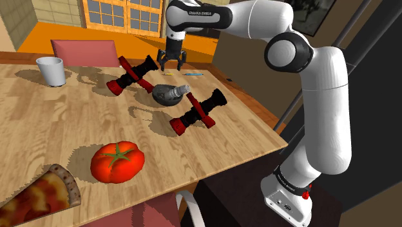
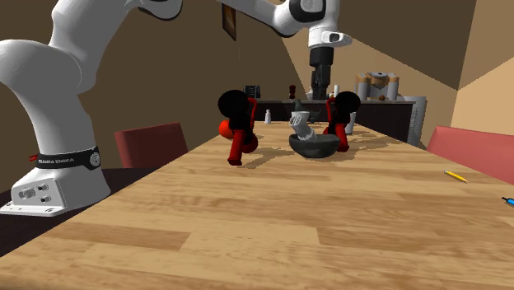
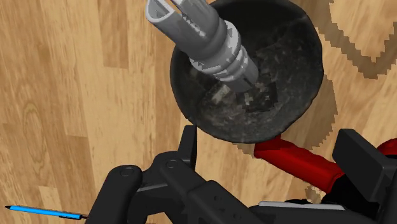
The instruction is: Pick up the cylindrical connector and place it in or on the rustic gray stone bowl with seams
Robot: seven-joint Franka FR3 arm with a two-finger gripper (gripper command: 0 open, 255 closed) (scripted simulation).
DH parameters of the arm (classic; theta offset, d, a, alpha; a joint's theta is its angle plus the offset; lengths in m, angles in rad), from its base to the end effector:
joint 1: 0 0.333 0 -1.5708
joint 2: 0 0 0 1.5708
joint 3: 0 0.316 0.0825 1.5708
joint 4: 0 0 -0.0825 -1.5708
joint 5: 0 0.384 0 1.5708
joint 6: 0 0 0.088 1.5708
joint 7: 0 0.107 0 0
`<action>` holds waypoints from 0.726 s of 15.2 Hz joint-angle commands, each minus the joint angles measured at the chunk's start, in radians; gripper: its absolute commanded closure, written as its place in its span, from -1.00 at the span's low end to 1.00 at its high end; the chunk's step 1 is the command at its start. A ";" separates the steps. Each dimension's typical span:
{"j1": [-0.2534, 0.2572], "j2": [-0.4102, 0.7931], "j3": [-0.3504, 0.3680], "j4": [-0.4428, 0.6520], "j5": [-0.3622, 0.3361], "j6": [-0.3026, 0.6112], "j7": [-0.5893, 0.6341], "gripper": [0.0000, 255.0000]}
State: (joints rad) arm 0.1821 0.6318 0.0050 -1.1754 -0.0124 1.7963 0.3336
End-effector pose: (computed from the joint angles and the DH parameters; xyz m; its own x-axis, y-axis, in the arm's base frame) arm 0.7203 0.1343 0.4216 0.9895 -0.1442 -0.0073 -0.1441 -0.9895 0.0122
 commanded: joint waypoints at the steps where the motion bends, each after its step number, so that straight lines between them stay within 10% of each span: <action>1: -0.001 0.000 0.000 0.052 0.000 -0.052 -0.002 -1.00; 11: -0.001 0.009 0.000 0.127 0.000 -0.118 -0.003 -1.00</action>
